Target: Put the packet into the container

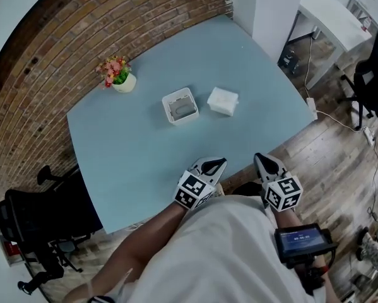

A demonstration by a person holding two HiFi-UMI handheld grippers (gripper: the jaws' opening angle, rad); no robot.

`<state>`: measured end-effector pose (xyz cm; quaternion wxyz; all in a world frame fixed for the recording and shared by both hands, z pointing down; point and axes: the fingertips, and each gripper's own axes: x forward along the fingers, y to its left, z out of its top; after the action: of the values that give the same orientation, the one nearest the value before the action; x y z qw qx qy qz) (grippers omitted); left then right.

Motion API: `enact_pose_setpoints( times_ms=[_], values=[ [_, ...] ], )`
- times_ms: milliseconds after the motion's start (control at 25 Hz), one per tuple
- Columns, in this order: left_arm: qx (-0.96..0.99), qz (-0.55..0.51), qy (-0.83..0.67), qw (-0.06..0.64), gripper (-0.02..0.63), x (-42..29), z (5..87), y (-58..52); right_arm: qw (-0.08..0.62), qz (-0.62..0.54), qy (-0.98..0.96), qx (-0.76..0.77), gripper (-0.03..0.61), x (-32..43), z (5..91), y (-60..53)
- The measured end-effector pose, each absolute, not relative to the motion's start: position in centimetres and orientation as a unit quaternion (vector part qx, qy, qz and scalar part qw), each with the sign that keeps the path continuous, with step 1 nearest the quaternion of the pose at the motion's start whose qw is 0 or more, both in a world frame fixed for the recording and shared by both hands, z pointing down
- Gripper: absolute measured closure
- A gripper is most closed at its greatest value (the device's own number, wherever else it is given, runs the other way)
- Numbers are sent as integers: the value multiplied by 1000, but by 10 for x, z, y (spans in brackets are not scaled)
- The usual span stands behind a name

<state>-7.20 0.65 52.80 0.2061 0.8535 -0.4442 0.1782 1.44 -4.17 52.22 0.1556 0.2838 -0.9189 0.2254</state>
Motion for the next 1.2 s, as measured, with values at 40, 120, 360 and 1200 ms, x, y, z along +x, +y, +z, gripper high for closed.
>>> enact_pose_setpoints(
  times_ms=[40, 120, 360, 1200],
  values=[
    [851, 176, -449, 208, 603, -77, 528, 5, 158, 224, -920, 281, 568, 12, 522, -45],
    [845, 175, -459, 212, 603, -86, 530, 0, 161, 222, -922, 273, 568, 6, 521, -52],
    [828, 179, -482, 225, 603, -98, 539, -22, 167, 230, -928, 242, 568, -11, 527, -76],
    [773, 428, -455, 113, 601, -118, 582, -117, 172, 275, -933, 156, 568, -31, 558, -158]
  ],
)
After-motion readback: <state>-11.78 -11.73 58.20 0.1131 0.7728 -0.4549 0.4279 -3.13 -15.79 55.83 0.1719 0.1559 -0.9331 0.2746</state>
